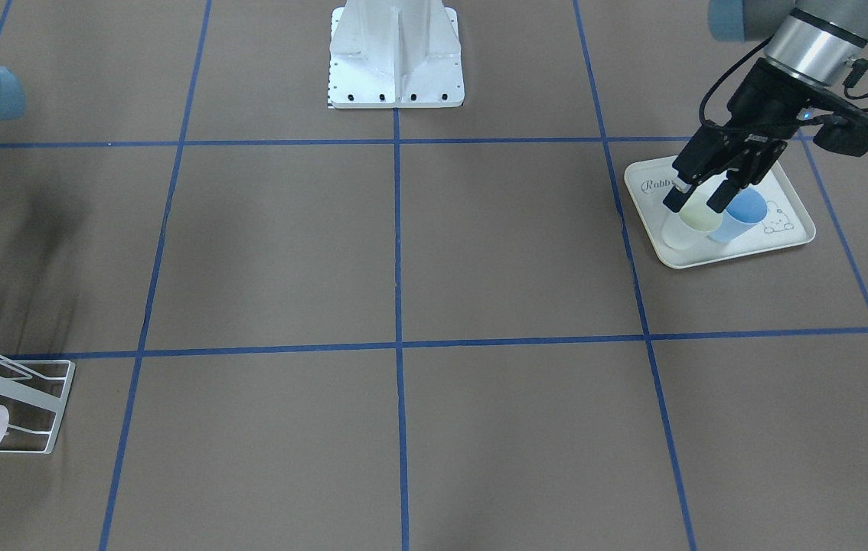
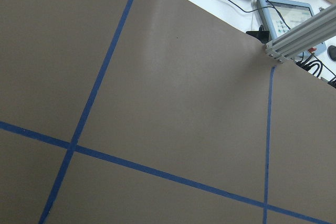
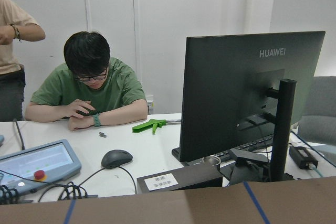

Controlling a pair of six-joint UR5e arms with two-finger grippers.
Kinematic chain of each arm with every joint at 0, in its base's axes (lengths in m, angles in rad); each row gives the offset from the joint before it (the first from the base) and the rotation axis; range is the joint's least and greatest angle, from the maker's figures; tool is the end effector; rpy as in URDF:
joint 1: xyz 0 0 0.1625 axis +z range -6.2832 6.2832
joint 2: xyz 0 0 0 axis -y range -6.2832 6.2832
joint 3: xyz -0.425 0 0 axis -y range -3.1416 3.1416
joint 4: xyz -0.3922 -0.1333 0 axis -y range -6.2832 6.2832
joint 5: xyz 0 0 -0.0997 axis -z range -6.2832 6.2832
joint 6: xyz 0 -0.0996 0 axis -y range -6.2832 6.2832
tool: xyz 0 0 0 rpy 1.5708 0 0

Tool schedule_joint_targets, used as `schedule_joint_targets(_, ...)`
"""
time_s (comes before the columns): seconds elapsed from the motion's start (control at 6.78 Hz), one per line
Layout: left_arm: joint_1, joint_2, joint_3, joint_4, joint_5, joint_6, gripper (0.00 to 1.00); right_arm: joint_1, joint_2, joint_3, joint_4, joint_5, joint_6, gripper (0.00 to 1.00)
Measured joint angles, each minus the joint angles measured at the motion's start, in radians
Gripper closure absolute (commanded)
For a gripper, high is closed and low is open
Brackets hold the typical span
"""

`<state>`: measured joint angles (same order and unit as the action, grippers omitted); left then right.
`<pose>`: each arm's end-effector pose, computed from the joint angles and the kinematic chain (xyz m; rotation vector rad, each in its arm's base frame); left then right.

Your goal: Transfer IKEA cup to right arm and place on rack

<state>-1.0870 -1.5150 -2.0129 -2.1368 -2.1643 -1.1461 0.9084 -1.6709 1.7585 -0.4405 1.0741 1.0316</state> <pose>0.1474 -0.4474 0.4057 0.2352 1.0484 -0.3154 -0.1434 -0.4777 0.4878 1.1301 -0.6148 0.6196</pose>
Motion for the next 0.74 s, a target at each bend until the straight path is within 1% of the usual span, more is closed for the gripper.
schedule_joint_targets(0.15,-0.017,0.068,0.011,0.015,-0.035,0.106,0.0,0.0,0.001,0.045,-0.001,0.041,0.076,0.0)
schedule_joint_targets(0.29,-0.024,0.108,0.019,0.053,-0.064,0.17,0.0,-0.002,0.006,0.086,-0.004,0.093,0.173,0.0)
schedule_joint_targets(0.44,-0.023,0.127,0.034,0.095,-0.08,0.199,0.0,-0.003,0.02,0.115,-0.009,0.157,0.274,0.0)
schedule_joint_targets(0.74,-0.016,0.132,0.095,0.123,-0.087,0.214,0.0,-0.006,0.077,0.137,-0.009,0.3,0.47,0.0)
